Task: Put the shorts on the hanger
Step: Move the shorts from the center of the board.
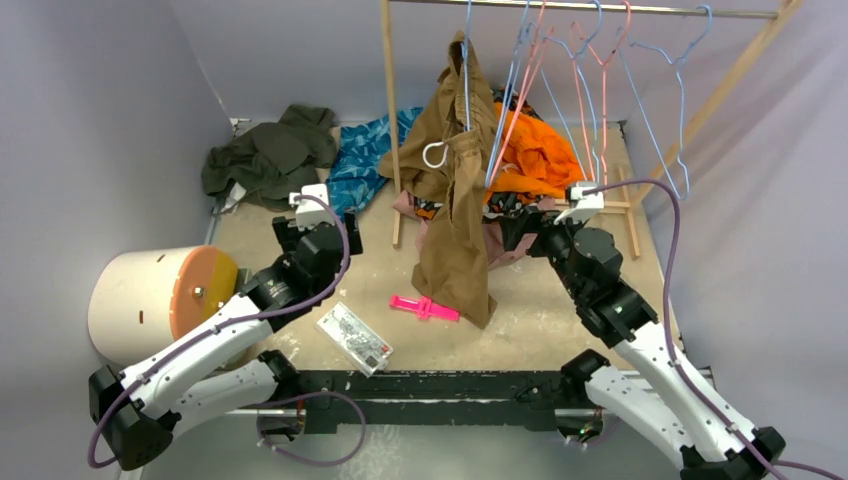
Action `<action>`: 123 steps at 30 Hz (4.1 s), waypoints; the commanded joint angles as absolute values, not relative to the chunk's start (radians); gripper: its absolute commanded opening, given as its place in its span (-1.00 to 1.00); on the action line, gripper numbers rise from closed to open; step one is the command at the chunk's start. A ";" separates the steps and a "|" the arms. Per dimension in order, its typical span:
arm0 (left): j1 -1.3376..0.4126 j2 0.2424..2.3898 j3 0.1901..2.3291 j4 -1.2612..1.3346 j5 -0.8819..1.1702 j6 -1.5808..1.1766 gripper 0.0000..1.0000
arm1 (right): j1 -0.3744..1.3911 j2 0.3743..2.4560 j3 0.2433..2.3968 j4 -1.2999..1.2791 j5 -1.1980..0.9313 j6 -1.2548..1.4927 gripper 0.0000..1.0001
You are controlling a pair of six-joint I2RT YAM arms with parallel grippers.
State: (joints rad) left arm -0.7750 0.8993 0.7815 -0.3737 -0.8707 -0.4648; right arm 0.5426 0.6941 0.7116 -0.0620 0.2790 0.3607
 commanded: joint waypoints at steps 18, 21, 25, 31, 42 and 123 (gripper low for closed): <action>-0.784 0.848 0.760 -0.274 -0.888 -0.490 1.00 | 0.537 0.656 0.864 -0.204 0.096 0.315 0.95; -0.784 0.845 0.757 -0.274 -0.887 -0.482 1.00 | 0.537 0.623 0.880 -0.220 -0.074 0.297 0.93; -0.783 0.841 0.749 -0.264 -0.882 -0.467 1.00 | 0.537 0.623 0.886 -0.269 -0.195 0.295 0.90; -0.783 0.847 0.747 -0.267 -0.874 -0.462 0.98 | 0.538 0.649 0.823 -0.280 -0.197 0.355 0.86; -0.784 0.860 0.750 -0.285 -0.888 -0.460 0.97 | 0.538 0.553 0.684 -0.215 0.095 0.584 0.76; -0.782 0.859 0.753 -0.209 -0.630 -0.449 0.93 | 0.163 0.459 0.669 -0.283 -0.022 0.615 -1.00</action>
